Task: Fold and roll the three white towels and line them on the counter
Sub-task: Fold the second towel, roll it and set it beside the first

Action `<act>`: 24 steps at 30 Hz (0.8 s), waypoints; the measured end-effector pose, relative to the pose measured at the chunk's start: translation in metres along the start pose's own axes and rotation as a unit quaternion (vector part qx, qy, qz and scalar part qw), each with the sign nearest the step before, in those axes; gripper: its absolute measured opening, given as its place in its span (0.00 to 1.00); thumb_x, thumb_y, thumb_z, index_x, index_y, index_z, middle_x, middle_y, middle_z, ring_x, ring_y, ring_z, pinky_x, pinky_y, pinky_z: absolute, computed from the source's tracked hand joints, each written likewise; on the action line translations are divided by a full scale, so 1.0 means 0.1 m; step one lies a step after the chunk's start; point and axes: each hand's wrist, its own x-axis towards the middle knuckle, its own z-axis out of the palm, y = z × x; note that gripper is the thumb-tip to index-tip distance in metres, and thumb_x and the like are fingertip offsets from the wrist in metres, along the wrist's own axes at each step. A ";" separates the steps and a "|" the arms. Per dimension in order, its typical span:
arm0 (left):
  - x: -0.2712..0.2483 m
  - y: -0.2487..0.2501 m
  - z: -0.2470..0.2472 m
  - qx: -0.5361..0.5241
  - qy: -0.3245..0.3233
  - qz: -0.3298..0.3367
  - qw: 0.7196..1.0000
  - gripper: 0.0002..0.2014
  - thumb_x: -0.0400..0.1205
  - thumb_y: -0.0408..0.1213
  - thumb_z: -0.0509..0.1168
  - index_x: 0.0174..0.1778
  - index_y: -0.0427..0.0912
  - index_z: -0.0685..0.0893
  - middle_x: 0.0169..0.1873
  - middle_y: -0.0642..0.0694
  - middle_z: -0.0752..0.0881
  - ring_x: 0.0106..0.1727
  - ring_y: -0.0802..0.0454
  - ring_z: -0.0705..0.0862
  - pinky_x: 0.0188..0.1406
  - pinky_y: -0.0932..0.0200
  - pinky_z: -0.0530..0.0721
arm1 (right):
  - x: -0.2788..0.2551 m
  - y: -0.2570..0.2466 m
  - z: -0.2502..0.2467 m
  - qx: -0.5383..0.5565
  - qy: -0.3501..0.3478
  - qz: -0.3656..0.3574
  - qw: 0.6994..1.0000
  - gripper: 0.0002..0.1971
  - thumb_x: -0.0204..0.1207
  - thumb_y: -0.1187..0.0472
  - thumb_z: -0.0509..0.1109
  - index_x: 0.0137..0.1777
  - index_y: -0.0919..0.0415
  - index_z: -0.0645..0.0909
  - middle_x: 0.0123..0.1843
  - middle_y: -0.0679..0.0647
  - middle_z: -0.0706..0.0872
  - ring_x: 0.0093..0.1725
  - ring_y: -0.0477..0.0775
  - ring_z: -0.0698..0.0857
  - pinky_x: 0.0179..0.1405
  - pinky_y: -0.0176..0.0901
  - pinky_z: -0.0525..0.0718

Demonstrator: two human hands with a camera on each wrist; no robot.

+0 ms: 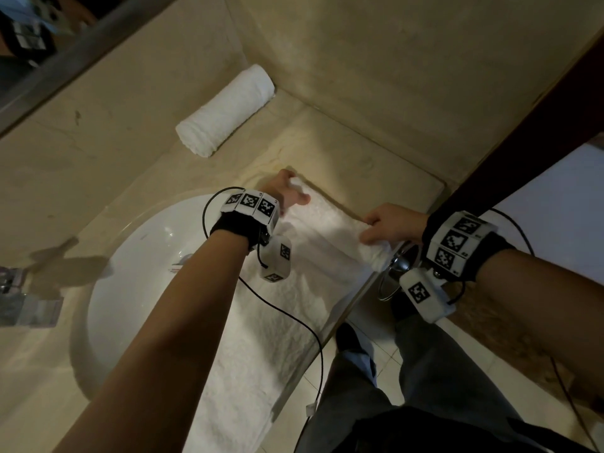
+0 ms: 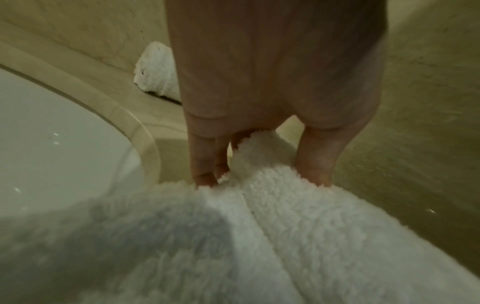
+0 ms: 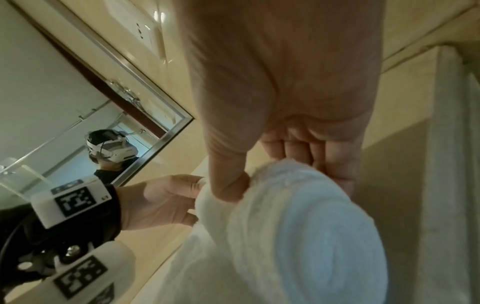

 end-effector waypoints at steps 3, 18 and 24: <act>0.05 0.09 0.01 0.009 0.015 -0.002 1.000 0.33 0.78 0.38 0.70 0.78 0.43 0.64 0.63 0.43 0.80 0.41 0.45 0.83 0.44 0.50 0.85 | 0.08 -0.01 -0.11 -0.034 0.032 0.000 0.999 0.12 0.69 0.63 0.74 0.28 0.62 0.76 0.26 0.52 0.74 0.29 0.48 0.73 0.29 0.39 0.68; 0.46 0.48 -0.04 -0.025 0.075 0.028 0.996 0.16 0.84 0.35 0.61 0.65 0.32 0.80 0.54 0.33 0.86 0.55 0.39 0.85 0.52 0.53 0.80 | 0.36 -0.11 -0.71 -0.163 0.146 0.071 0.973 0.21 0.74 0.55 0.71 0.59 0.71 0.78 0.57 0.66 0.83 0.59 0.64 0.82 0.44 0.43 0.71; 0.63 0.55 -0.06 -0.064 0.089 0.031 0.993 0.07 0.78 0.35 0.67 0.42 0.34 0.86 0.49 0.34 0.87 0.51 0.42 0.87 0.56 0.55 0.84 | 0.42 -0.14 -0.80 -0.226 0.145 0.079 0.960 0.20 0.77 0.56 0.66 0.63 0.70 0.77 0.59 0.66 0.83 0.58 0.65 0.82 0.49 0.47 0.78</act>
